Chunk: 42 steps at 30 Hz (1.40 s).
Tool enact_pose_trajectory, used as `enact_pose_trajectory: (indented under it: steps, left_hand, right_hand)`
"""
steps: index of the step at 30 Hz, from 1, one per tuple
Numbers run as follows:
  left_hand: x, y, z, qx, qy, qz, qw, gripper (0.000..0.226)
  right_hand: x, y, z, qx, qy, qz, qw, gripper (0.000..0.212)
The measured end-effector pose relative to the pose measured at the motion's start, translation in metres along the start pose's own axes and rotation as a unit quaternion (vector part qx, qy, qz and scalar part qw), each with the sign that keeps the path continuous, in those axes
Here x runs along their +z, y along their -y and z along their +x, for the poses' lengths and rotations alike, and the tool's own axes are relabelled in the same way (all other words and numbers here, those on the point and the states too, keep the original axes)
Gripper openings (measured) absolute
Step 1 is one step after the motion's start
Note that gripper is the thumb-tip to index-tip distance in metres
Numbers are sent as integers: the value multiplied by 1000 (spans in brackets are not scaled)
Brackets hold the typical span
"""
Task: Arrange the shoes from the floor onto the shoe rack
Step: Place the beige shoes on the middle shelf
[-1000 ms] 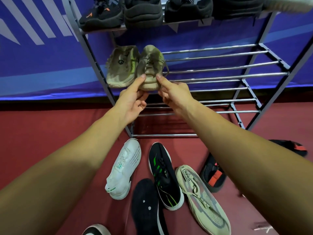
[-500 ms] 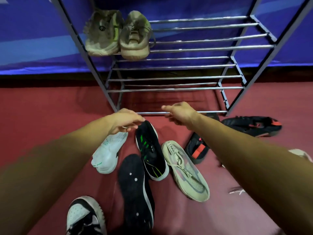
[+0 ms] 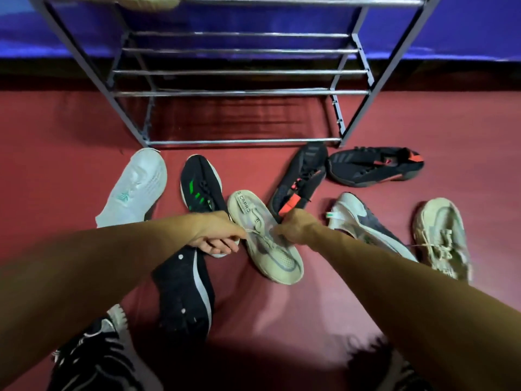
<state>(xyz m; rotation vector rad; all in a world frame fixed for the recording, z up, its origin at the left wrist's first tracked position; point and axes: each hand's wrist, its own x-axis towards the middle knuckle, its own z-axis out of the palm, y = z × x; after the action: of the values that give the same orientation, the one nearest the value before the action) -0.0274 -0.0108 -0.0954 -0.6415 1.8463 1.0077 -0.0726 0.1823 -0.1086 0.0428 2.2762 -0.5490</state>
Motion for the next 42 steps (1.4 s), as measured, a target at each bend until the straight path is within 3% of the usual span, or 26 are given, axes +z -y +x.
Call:
enact_pose_trajectory:
  steps: [5,10,12,15,20,26,35,38,42]
  left_hand:
    - [32,-5,10,-10,-17,-56,998,25]
    - [47,0,20,-11,-24,-75,997,27]
    - [48,4,21,-8,-23,-81,996,16]
    - [51,6,14,7,-11,-83,996,8]
    - [50,9,5,39,-71,-93,992,26]
    - [20,2,-15,30,-19,-146,989,39]
    - [-64,-35,-70,193,82,-165,964,49]
    - [-85,-48,-88,246,85,-168,951,52]
    - [-118,-67,-110,315,78,-236,916,65]
  right_hand:
    - [12,-17,-12,-14,13,-95,995,44]
    - [12,-17,-10,-19,43,-143,989,30]
    - [8,-17,-8,-15,60,-140,988,26]
    - [3,-24,-10,-14,101,-75,992,23]
    - [13,-35,-9,14,133,84,987,15]
    - [-42,-7,-14,-5,312,61,948,24]
    - [-116,41,-45,-31,347,121,929,13]
    - [-138,58,-55,-73,354,115,925,32]
    - [-180,83,-77,-156,318,162,921,38]
